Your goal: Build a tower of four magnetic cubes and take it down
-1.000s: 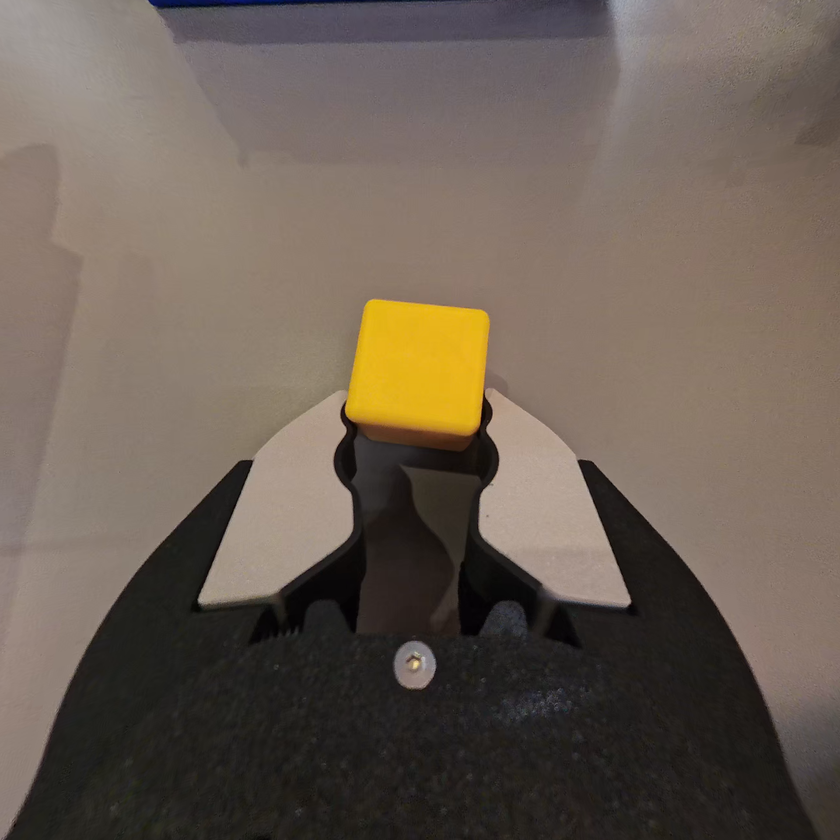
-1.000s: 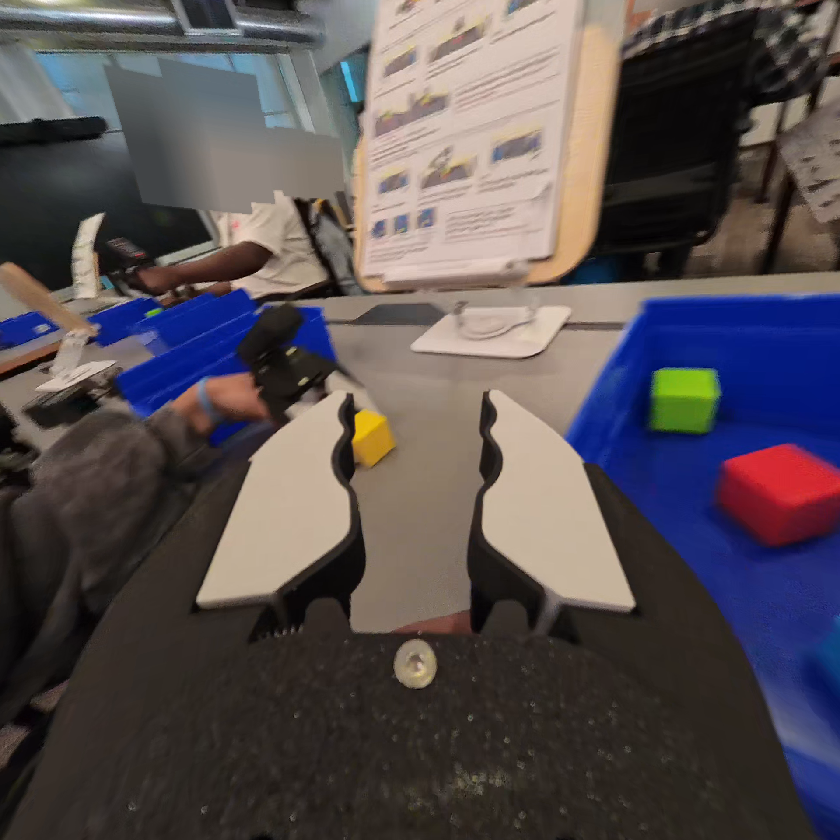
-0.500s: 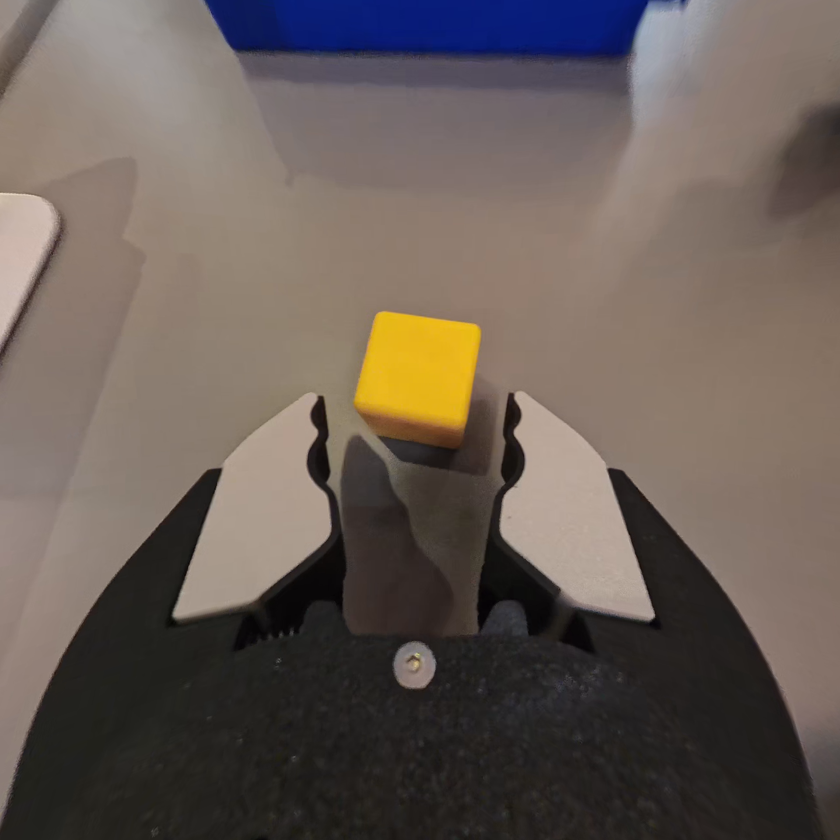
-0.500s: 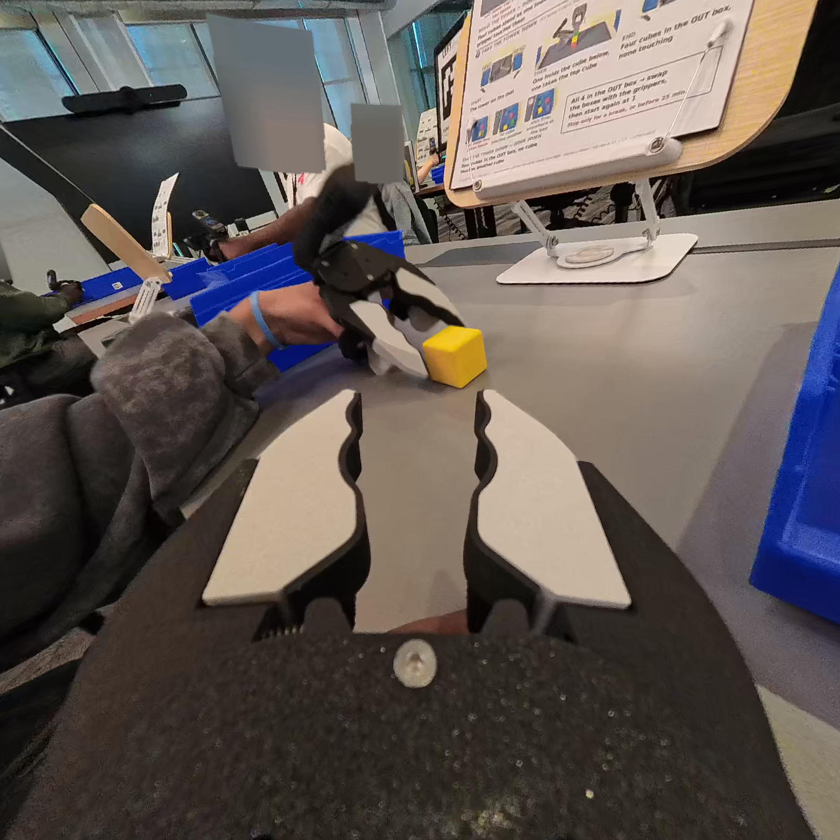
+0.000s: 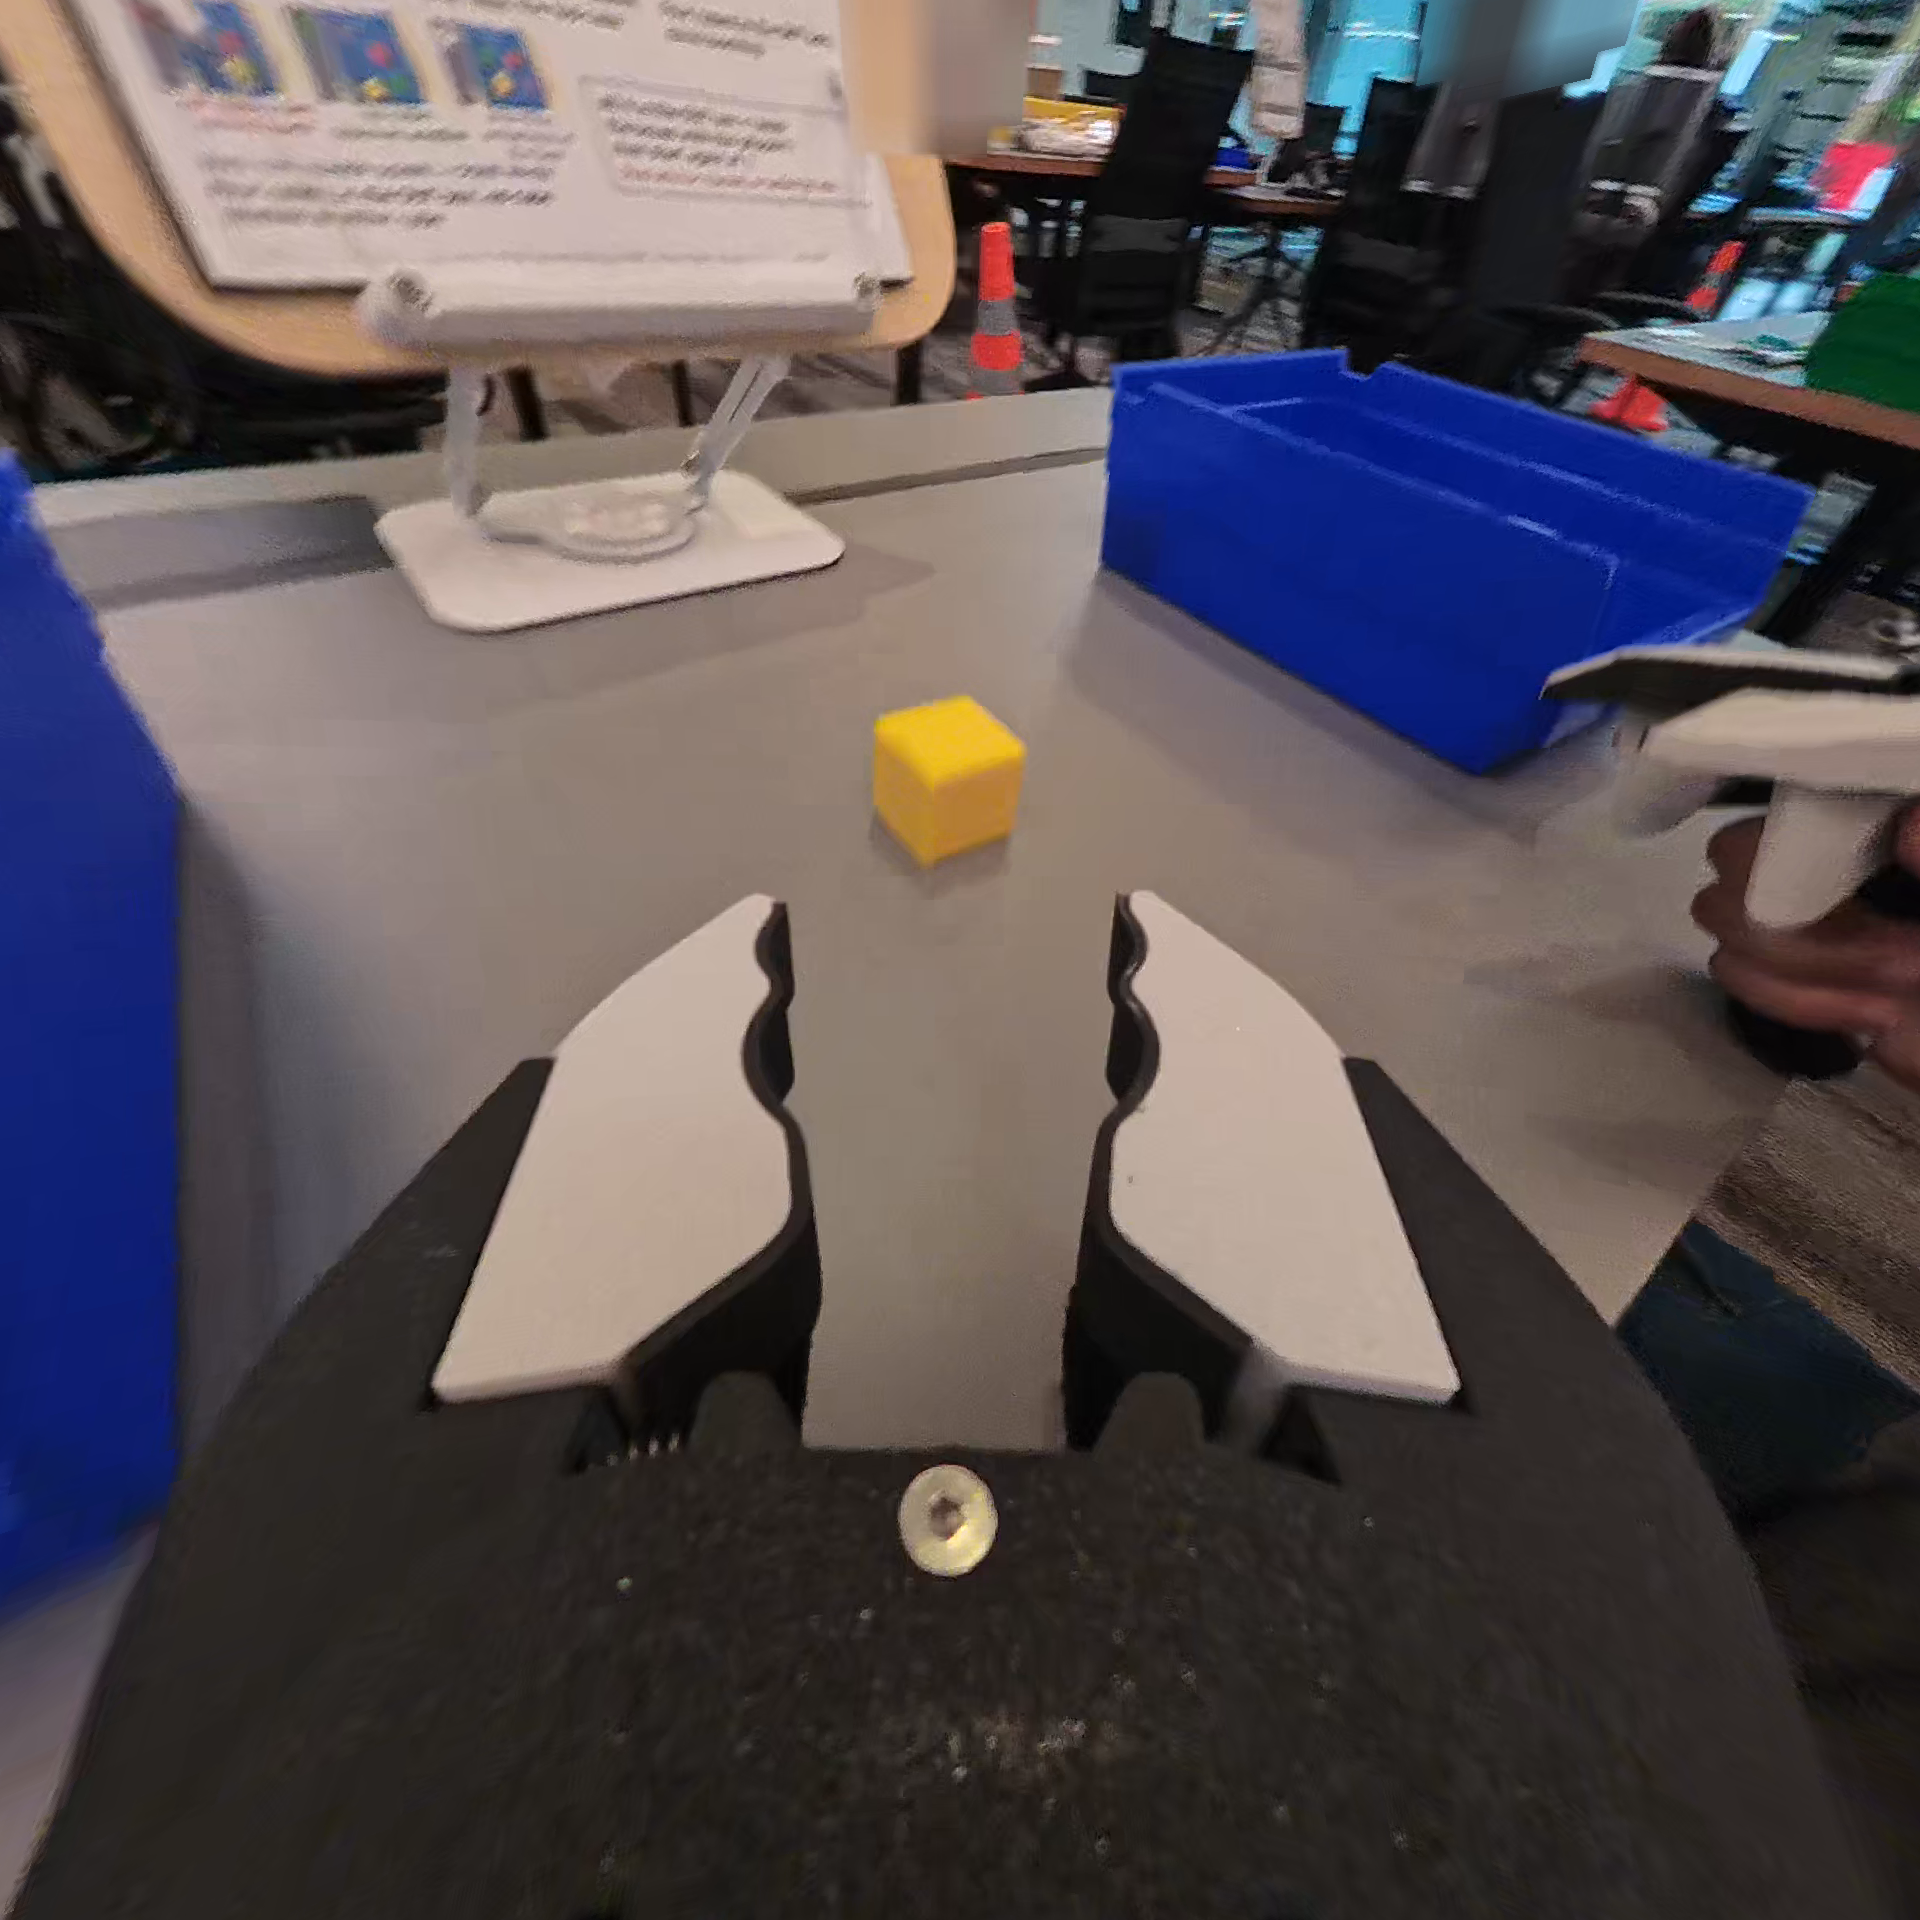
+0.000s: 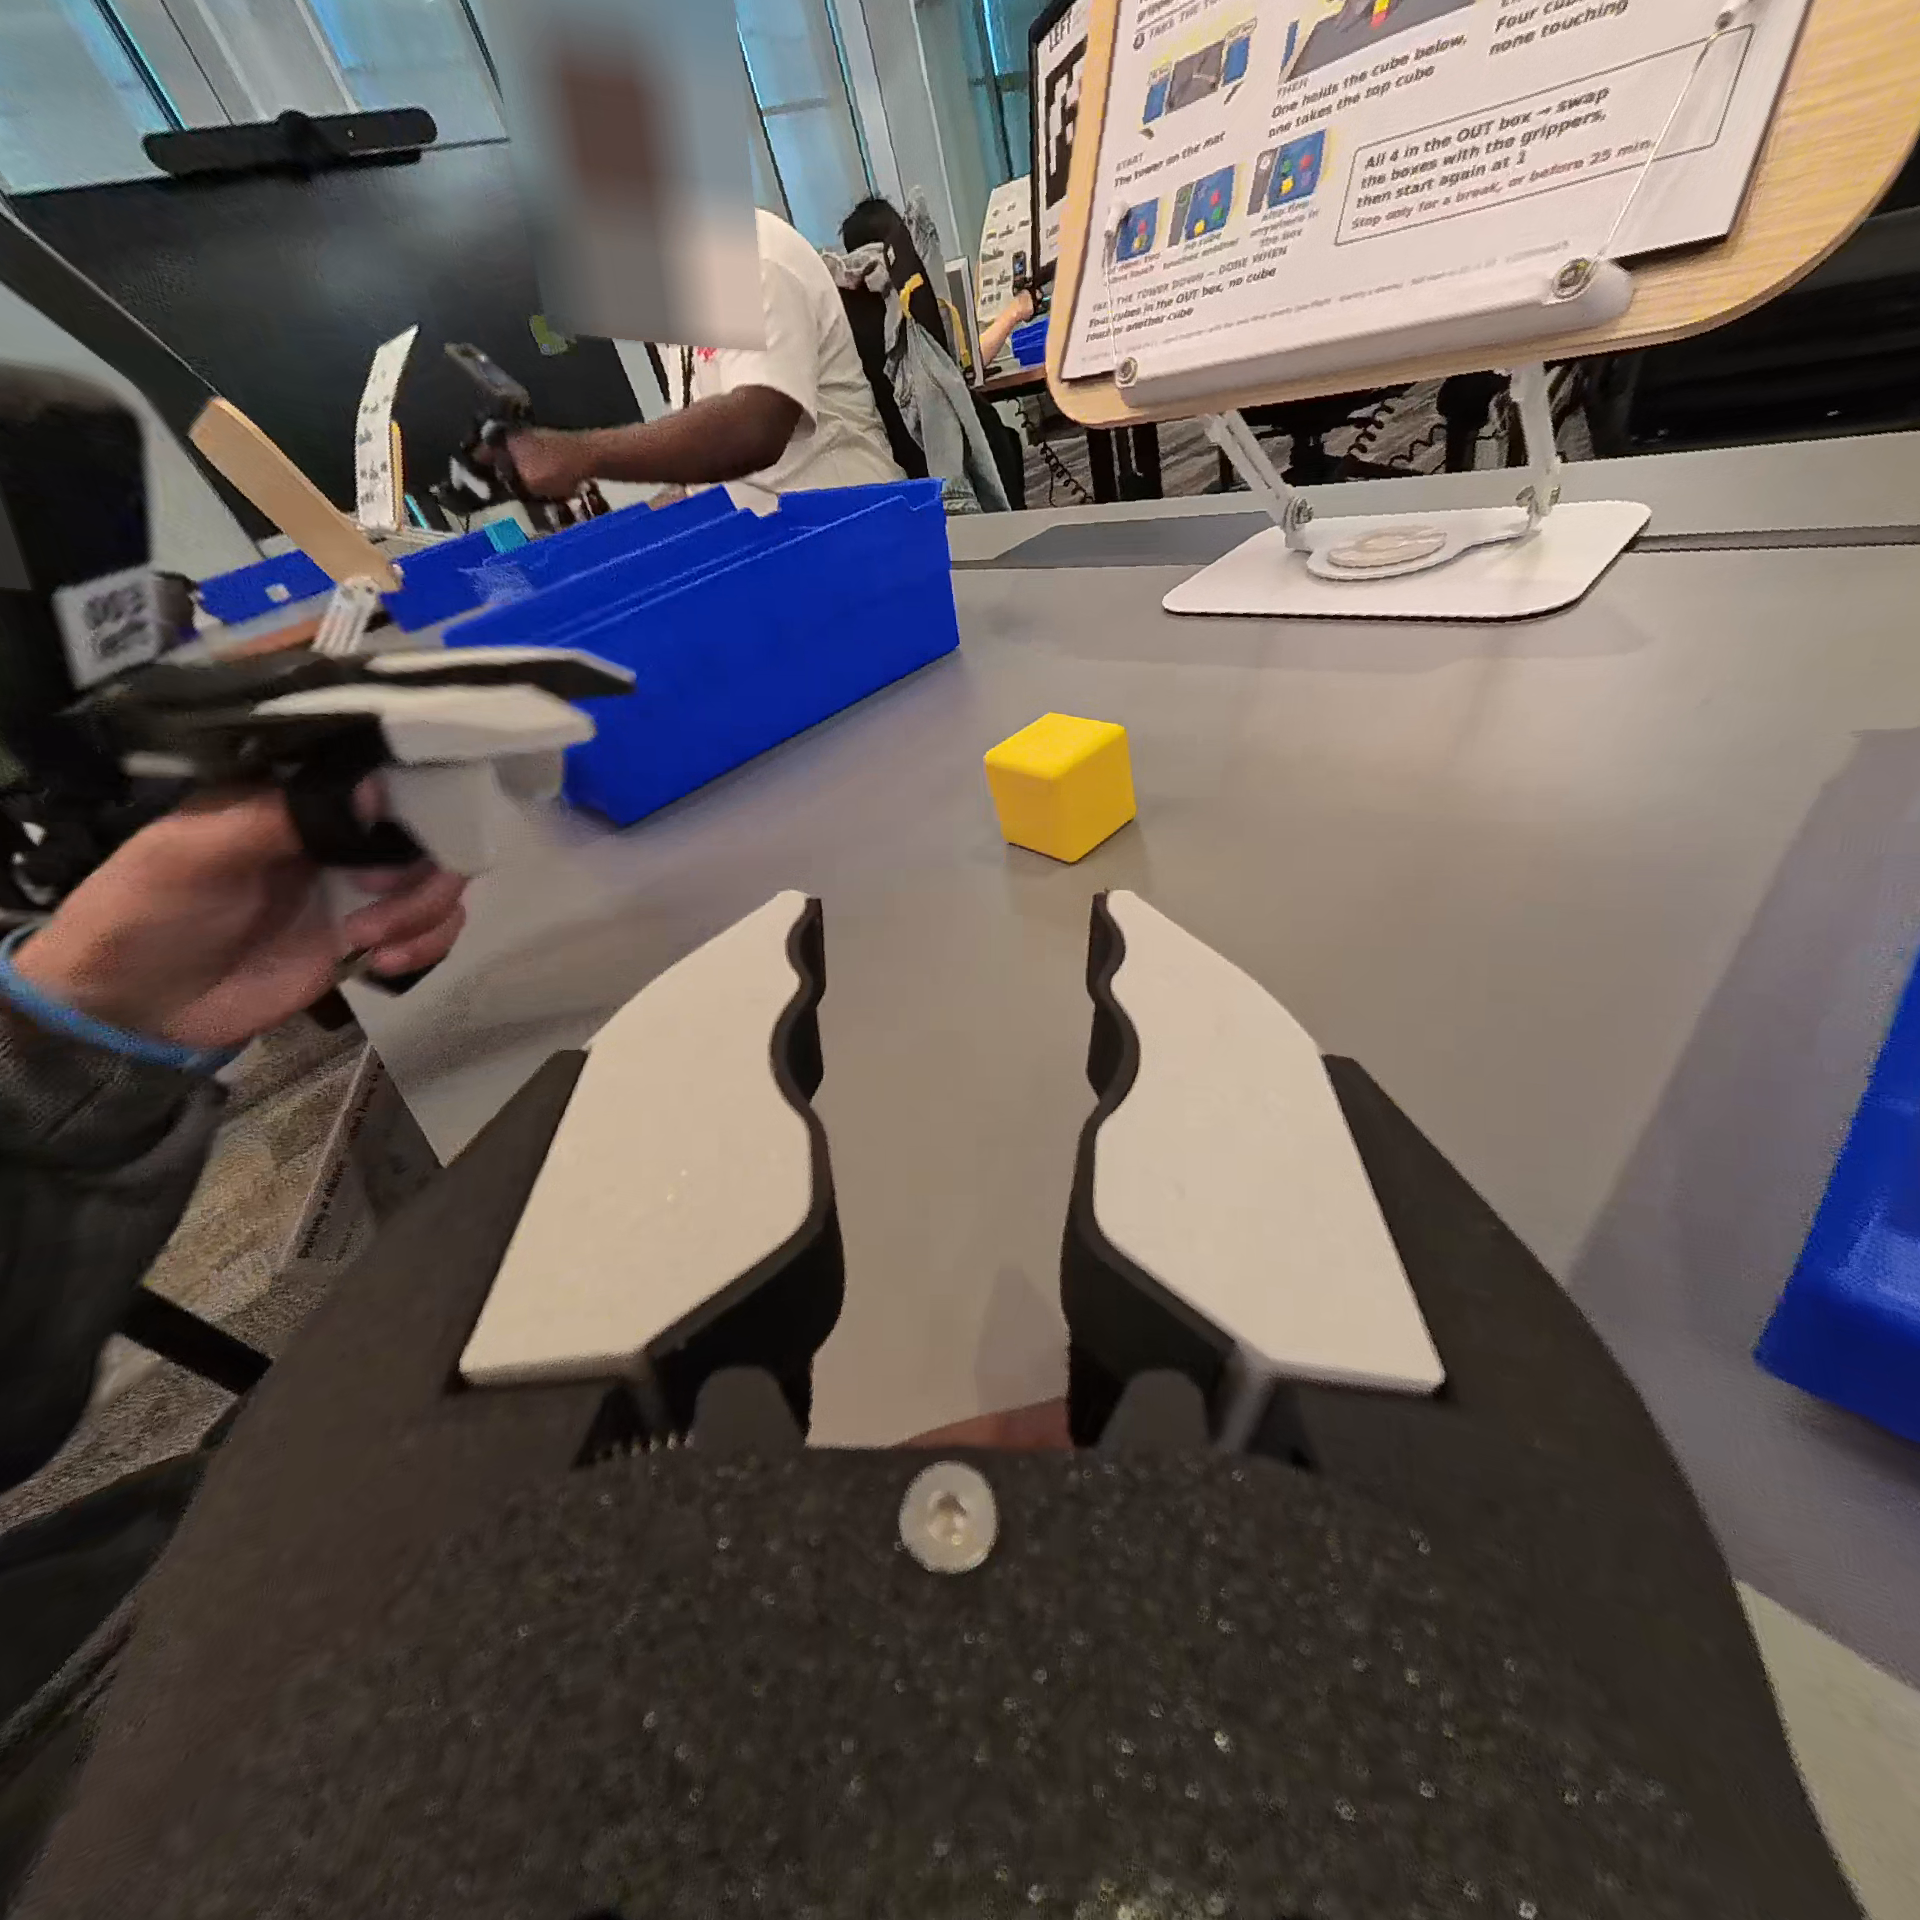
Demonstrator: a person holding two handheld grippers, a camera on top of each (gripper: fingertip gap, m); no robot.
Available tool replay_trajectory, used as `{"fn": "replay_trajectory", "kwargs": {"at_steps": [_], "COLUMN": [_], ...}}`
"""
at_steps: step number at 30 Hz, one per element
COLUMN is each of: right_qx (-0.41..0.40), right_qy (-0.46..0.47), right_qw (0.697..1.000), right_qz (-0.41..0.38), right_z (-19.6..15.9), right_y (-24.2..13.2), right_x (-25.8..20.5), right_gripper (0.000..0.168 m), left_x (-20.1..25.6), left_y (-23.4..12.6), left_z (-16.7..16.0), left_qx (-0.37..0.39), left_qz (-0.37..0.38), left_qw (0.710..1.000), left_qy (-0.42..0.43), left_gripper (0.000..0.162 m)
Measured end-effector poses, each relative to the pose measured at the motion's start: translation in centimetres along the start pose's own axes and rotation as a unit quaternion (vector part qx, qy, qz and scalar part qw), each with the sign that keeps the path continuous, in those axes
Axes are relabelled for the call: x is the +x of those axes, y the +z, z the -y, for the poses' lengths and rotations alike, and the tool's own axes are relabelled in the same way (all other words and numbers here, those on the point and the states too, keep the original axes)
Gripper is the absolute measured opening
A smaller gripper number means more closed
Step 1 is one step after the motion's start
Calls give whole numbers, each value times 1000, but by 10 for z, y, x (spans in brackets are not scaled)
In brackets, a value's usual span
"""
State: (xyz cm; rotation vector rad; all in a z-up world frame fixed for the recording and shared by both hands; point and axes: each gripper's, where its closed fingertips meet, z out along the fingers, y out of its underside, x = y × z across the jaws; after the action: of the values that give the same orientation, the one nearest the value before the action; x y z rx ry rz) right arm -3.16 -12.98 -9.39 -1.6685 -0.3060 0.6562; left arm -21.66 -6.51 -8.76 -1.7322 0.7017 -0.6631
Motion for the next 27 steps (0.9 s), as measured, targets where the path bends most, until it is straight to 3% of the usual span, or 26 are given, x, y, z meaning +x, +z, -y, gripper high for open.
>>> {"fn": "replay_trajectory", "kwargs": {"at_steps": [4, 8, 11, 15, 17, 22, 25, 27], "right_qx": [-7, -34, -138, -271, -360, -499, -560, -586], "right_qy": [-23, -45, -138, -295, -328, -348, -386, -391], "right_qw": [1000, 998, 981, 916, 872, 786, 725, 700], "right_qz": [-13, -24, -17, 19, 45, 111, 114, 115], "right_z": [-2, -6, -12, 14, 15, -12, -35, -49], "right_y": [2, 11, 38, 89, 117, 174, 183, 185], "right_x": [-2, -3, -5, -5, 7, 27, 40, 47], "right_gripper": [48, 51, 59, 55, 60, 62, 63, 62], "left_x": [1, 5, -4, 7, 13, 19, 23, 24], "left_y": [-45, -63, -61, -57, -54, -51, -54, -57], "left_z": [-26, -15, -24, -24, -24, -31, -34, -36], "left_qx": [36, 60, 47, 49, 47, 29, 25, 23], "left_qz": [36, 17, 30, -3, -16, -16, -21, -25], "left_qw": [998, 997, 998, 999, 999, 999, 999, 999], "left_qy": [-24, -39, -3, -18, -11, 29, 35, 35], "left_gripper": [58, 58, 59, 59, 58, 59, 59, 59]}}
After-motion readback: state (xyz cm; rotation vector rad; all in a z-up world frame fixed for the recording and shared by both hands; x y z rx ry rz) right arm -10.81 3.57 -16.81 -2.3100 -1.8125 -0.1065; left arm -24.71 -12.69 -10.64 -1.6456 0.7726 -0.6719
